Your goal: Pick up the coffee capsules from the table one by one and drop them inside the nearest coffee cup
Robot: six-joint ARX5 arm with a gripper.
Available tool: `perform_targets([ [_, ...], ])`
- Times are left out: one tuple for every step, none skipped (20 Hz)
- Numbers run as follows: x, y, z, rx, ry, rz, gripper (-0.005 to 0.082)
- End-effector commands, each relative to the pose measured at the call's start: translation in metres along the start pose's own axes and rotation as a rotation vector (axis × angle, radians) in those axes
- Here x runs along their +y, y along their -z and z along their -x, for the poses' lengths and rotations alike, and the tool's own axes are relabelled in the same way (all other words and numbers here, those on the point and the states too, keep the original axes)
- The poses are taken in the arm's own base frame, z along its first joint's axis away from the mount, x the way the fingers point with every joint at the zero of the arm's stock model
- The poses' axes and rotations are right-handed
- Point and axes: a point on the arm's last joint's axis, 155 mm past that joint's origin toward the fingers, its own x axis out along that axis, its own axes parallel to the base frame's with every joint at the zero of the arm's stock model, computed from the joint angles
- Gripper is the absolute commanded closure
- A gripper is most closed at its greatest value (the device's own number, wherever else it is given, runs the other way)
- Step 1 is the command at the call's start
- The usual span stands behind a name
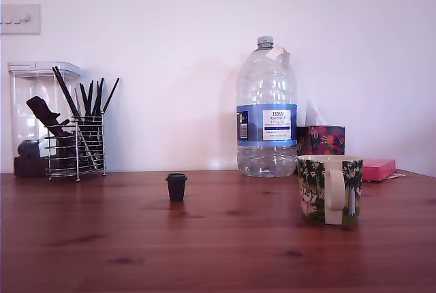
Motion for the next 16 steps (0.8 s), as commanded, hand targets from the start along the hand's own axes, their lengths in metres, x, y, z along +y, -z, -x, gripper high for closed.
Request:
perform_targets([
  [-0.006,-0.015,-0.002,-0.074,0.036,-0.017,0.0785],
  [-0.007,-0.012,-0.002,-0.059,0.039,-0.014,0.0785],
  [-0.006,-0.01,-0.002,-0.052,0.038,-0.012,0.0785],
  [-0.006,-0.01,-0.002,-0.053,0.037,-0.012,0.0785],
  [-0.006,-0.01,-0.002,-0.053,0.037,-0.012,0.0785],
  [-0.006,-0.01,-0.002,-0.053,0.037,-0.012,0.0785],
  [-0.006,-0.011,-0.002,-0.055,0.038,-0.012,0.0785],
  [-0.008,-0.015,-0.002,-0.072,0.042,-0.012,0.0786],
  [-0.01,-0.024,-0.001,-0.109,0.051,-0.005,0.0788],
  [-0.012,-0.036,0.0,-0.154,0.062,-0.004,0.0788],
  [-0.015,-0.046,0.001,-0.193,0.07,-0.013,0.0788],
  [-0.017,-0.055,0.001,-0.223,0.077,-0.022,0.0788],
  [-0.018,-0.06,-0.002,-0.234,0.082,-0.025,0.0788],
  [-0.019,-0.063,-0.006,-0.234,0.088,-0.028,0.0788],
  [-0.02,-0.062,-0.014,-0.219,0.096,-0.028,0.0788],
  [-0.022,-0.06,-0.021,-0.201,0.108,-0.029,0.0788],
])
